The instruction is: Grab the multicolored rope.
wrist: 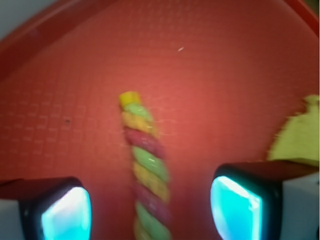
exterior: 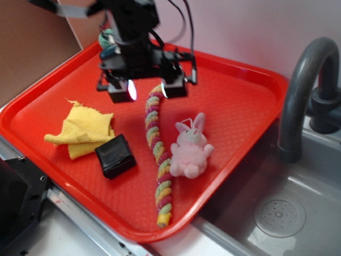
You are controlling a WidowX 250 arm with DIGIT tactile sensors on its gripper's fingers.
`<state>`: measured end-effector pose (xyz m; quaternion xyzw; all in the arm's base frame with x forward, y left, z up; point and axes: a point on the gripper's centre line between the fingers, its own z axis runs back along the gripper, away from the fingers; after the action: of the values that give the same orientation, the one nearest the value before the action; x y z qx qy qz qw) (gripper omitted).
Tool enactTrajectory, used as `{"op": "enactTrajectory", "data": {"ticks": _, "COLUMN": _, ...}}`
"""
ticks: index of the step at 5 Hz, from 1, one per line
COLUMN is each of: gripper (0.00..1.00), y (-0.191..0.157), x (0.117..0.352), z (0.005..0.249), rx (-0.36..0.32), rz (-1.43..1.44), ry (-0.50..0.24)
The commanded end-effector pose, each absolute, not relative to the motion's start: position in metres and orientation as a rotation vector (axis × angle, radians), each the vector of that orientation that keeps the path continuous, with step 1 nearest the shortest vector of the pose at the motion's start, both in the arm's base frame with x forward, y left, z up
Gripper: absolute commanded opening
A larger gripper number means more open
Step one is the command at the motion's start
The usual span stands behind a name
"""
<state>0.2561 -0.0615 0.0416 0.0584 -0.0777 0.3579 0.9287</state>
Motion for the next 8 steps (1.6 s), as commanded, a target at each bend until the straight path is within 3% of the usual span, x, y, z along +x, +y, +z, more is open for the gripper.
{"op": "enactTrajectory", "data": {"ticks": 1, "gripper": 1.00, "y": -0.054, "x": 0.274, "z": 0.017, "rx": -0.154, "rz": 0.660, "ry": -0.097}}
{"op": "enactTrajectory", "data": {"ticks": 2, "gripper": 0.00, "y": -0.058, "x": 0.272, "z": 0.014, "rx": -0.136, "rz": 0.654, "ry": -0.101}}
{"op": "enactTrajectory", "data": {"ticks": 4, "gripper": 0.00, "y": -0.060, "x": 0.263, "z": 0.010, "rx": -0.102, "rz": 0.662, "ry": -0.102}}
{"op": "enactTrajectory", "data": {"ticks": 5, "gripper": 0.00, "y": -0.064, "x": 0.261, "z": 0.010, "rx": -0.032, "rz": 0.682, "ry": -0.115}}
{"op": "enactTrajectory", "data": {"ticks": 6, "gripper": 0.00, "y": -0.064, "x": 0.264, "z": 0.040, "rx": 0.023, "rz": 0.713, "ry": -0.145}}
{"op": "enactTrajectory", "data": {"ticks": 7, "gripper": 0.00, "y": -0.056, "x": 0.268, "z": 0.090, "rx": 0.012, "rz": 0.781, "ry": -0.149}}
{"op": "enactTrajectory", "data": {"ticks": 8, "gripper": 0.00, "y": -0.042, "x": 0.269, "z": 0.140, "rx": -0.072, "rz": 0.783, "ry": -0.161}}
